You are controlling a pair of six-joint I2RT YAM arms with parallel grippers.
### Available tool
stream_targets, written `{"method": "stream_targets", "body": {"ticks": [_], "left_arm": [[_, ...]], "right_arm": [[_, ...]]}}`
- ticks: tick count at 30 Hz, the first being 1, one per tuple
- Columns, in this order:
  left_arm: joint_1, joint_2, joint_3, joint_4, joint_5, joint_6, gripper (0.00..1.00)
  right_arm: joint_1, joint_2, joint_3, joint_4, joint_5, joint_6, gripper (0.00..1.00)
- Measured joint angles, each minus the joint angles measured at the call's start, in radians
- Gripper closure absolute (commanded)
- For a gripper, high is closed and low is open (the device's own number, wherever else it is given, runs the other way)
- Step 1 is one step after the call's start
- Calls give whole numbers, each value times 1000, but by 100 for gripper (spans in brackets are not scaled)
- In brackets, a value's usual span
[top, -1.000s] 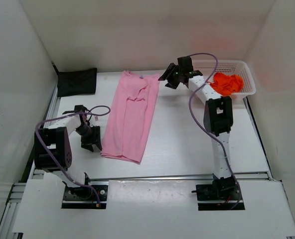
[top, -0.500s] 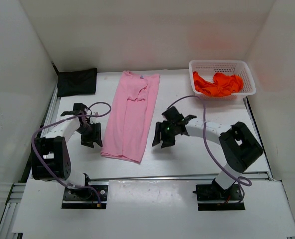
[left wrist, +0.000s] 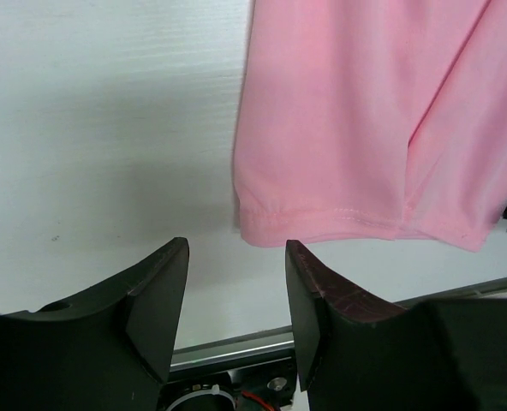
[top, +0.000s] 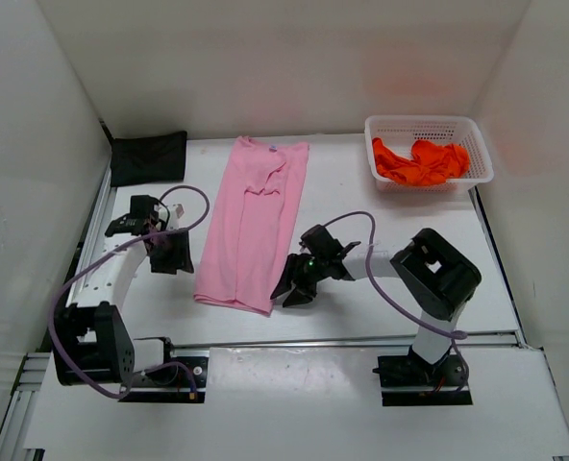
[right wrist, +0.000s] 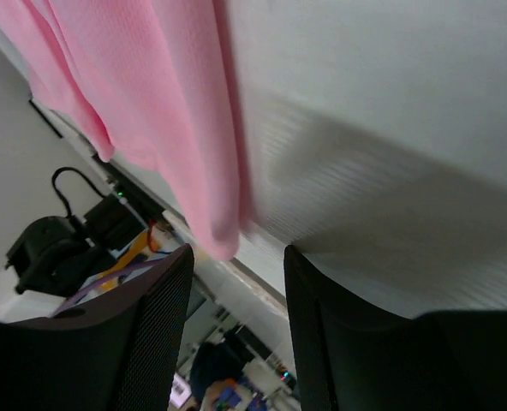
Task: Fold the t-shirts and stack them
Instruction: Rotate the tshirt 90 degrees
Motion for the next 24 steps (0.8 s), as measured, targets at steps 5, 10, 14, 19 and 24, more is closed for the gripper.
{"method": "stream_targets", "body": {"ticks": [5,10,14,19,24], "left_arm": [[0,-44,0,1,-11,0,40],[0,-61,0,4,-50,0,40],[0,-69,0,5,-67,0,40],[-17,-84,-21,15,-130,0,40],[-137,-85,-94,1,-186,0,40]], "right_arm": [[14,66,47,26,-57,42,52],[21,99,79,18,-59,37,74],[28,141,119,27,-41,4,98],[27,146,108,55,-48,-33,100],[-15,44,-27,46,-64,-89,100]]}}
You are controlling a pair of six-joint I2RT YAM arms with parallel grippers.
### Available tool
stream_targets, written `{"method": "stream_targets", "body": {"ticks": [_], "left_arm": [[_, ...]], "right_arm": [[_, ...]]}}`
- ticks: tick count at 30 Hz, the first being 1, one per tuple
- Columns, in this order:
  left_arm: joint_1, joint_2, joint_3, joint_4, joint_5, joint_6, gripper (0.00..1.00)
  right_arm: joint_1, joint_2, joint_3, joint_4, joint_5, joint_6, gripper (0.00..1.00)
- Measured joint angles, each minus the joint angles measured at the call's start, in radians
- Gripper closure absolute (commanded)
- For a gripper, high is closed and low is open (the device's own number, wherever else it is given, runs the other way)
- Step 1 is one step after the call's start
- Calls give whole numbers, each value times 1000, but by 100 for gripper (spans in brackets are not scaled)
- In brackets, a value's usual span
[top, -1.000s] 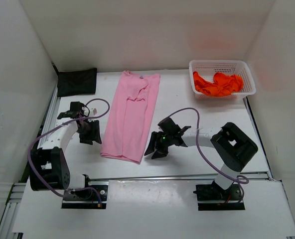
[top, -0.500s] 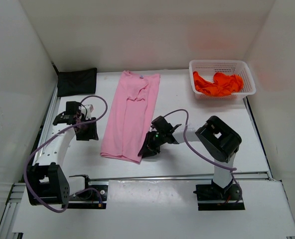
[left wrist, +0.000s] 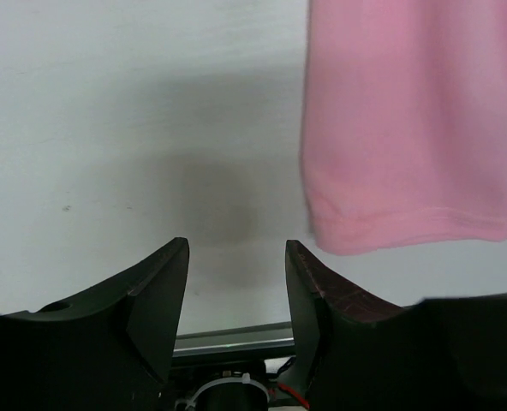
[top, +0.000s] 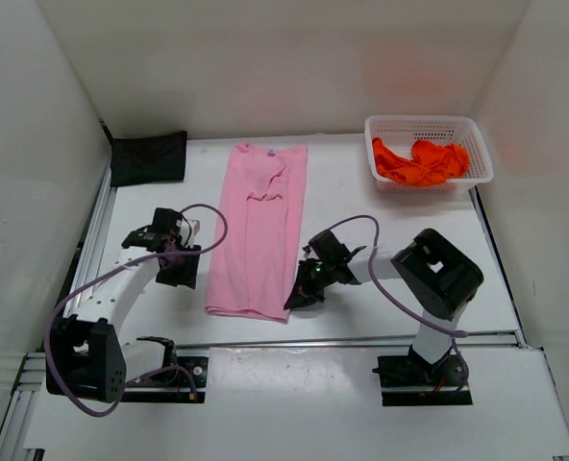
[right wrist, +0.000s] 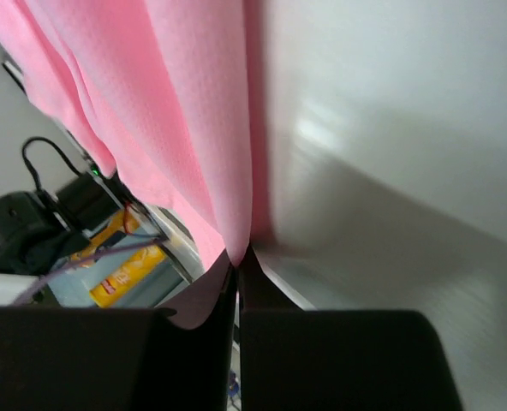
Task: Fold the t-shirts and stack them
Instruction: Rotate the tshirt 90 degrees
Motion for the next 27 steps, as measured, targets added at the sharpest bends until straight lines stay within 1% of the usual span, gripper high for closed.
{"method": "stream_targets", "body": {"ticks": [6,7,9,10,11,13,15,17,19,21,22,24,25,27], "left_arm": [[-204,43,-11,-4,-59,1,40],[-230,55,-13,-2,-63,1,40],[-280,77,-14,-2,-63,2,40],[-299,85,-14,-2,-52,2,40],[-316,90,-13,-4,-40,3,40],[-353,100,-11,-12,-9,2,40],[-402,108,-2,-29,12,3,41],[-437,110,30,-45,40,3,41],[-443,96,103,-48,86,4,41],[-416,61,191,-14,149,4,38],[-396,31,232,17,184,4,30],[-361,-58,268,110,234,5,20],[-347,-118,259,163,245,2,15],[-341,-231,206,230,264,2,14]], "right_arm": [[-76,-146,-152,-90,-25,-106,100],[-84,-169,-172,-111,-29,-127,99],[-102,-216,-207,-157,-31,-171,86],[-109,-235,-218,-178,-33,-190,76],[-115,-256,-227,-202,-35,-210,63],[-123,-294,-232,-241,-38,-249,56],[-127,-330,-232,-272,-25,-289,54],[-129,-356,-236,-298,-10,-317,54],[-129,-374,-238,-323,5,-337,54],[-129,-389,-240,-345,19,-346,54],[-129,-396,-240,-357,27,-351,54],[-129,-409,-240,-379,42,-355,53],[-129,-415,-240,-388,49,-356,53],[-129,-427,-240,-400,66,-358,53]]}}
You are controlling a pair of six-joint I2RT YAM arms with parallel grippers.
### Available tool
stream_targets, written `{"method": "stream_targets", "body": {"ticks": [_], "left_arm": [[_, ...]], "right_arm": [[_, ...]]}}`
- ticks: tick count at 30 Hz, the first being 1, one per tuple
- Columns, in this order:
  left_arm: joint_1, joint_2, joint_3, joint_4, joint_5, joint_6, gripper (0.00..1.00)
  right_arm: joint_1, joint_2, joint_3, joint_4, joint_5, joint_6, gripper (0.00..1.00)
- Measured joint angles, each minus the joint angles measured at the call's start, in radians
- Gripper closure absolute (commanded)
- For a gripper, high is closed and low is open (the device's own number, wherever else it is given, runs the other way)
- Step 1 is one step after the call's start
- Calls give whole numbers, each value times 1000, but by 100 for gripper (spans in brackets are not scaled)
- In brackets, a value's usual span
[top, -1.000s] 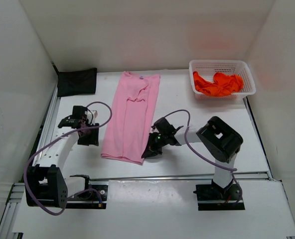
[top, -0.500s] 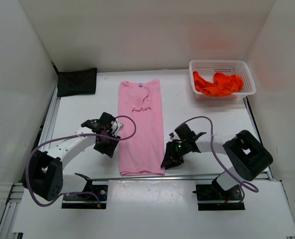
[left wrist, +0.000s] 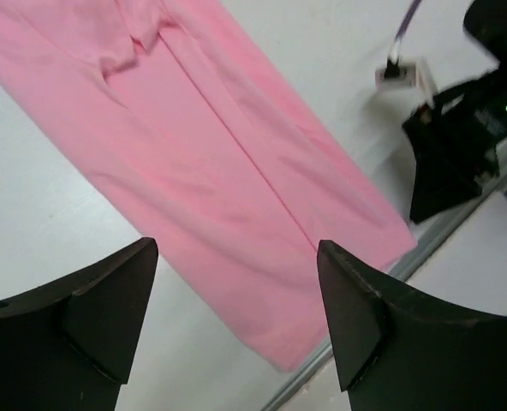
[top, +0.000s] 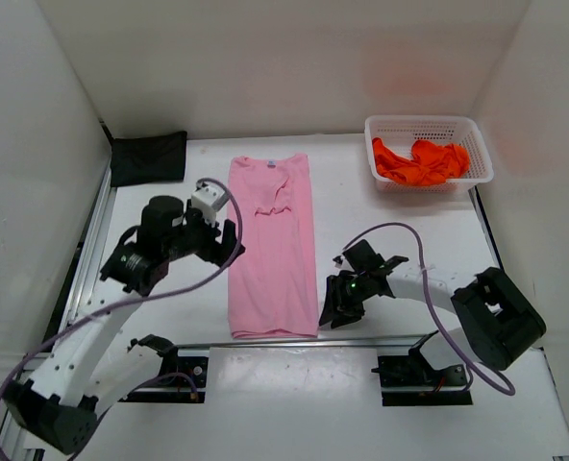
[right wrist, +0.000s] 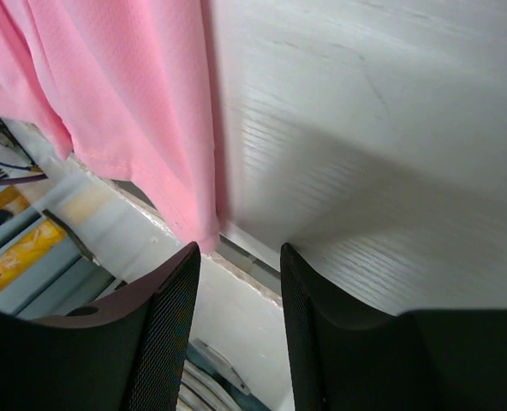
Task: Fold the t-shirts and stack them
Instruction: Rotate the tshirt 90 degrees
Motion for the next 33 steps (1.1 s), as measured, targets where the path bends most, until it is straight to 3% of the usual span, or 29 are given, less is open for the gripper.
{"method": "stream_targets", "body": {"ticks": [3,8,11,19,24,28,33], "left_arm": [[3,-80,-135,51,22,1,20],[25,89,-388,60,22,1,28],[45,101,-476,29,27,1,30],[78,72,-530,52,70,2,35],[158,93,-535,64,126,1,24],[233,100,-534,68,166,-2,21],[245,83,-533,69,179,-3,18]], "right_arm": [[0,-20,-5,-8,25,3,53],[0,-62,-38,-6,32,23,53],[0,-72,-45,-6,33,30,53],[18,-85,-48,-2,55,56,53],[32,-97,-48,-1,86,75,53],[41,-100,-47,2,106,88,53],[47,-114,-46,15,138,116,53]]}}
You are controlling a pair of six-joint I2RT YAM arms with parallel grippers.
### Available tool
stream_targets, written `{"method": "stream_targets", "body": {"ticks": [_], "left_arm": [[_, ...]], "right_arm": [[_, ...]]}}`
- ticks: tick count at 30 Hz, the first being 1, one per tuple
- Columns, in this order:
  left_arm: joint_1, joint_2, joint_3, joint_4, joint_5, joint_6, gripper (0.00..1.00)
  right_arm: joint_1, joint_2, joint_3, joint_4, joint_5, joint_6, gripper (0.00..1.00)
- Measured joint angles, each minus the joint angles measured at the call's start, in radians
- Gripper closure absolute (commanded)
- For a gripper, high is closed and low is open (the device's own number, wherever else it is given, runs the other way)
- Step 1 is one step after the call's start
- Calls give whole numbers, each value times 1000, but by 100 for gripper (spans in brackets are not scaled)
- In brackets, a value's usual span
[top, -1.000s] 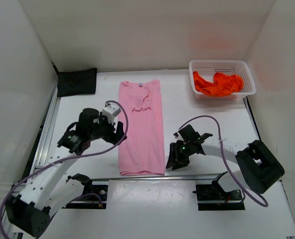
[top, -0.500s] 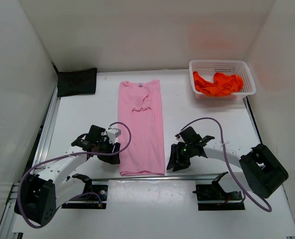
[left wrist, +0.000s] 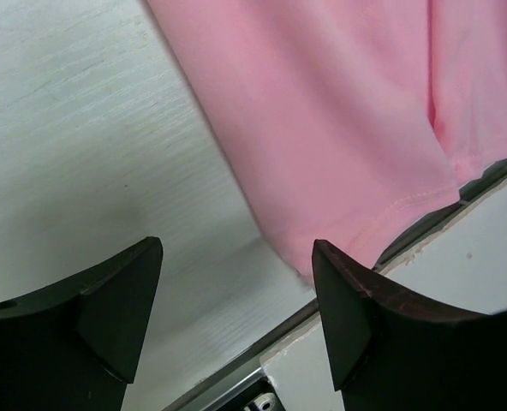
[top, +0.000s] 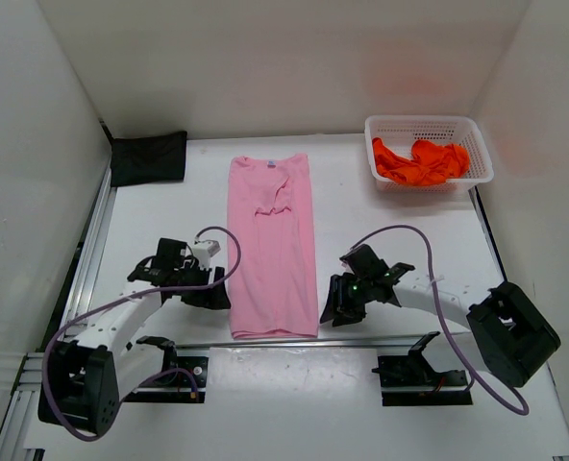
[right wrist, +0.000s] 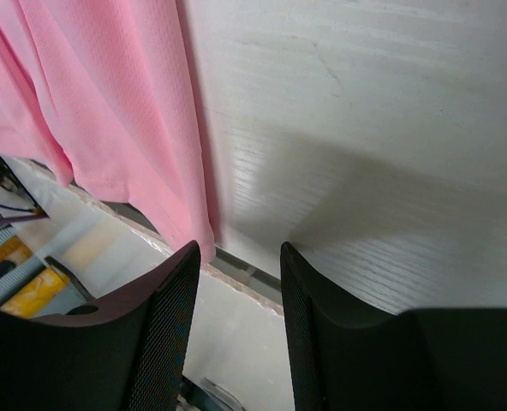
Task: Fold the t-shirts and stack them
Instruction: Rotate the tshirt 90 degrees, then grab the bottom of the folded rectangular tshirt with both arms
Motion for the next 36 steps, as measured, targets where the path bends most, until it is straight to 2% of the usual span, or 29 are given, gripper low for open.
{"method": "stream_targets", "body": {"ticks": [2,5,9,18,21,24,29,36], "left_arm": [[0,-23,0,0,9,0,18],[0,-68,-23,20,42,0,25],[4,-111,-111,18,95,-3,25],[2,-130,-144,42,167,-4,26],[-20,-111,-142,35,175,-5,36],[-48,-56,-104,-34,147,-8,39],[-100,-13,-50,-161,58,-10,39],[-108,51,-22,-195,68,-18,34]], "right_arm": [[7,0,0,9,12,24,53],[34,0,0,21,33,77,53],[87,0,0,24,61,156,51],[140,0,40,-9,143,235,51],[142,0,47,-10,158,251,51],[151,3,48,-11,162,257,51],[183,29,58,-13,164,259,51],[240,33,61,-14,173,279,51]]}}
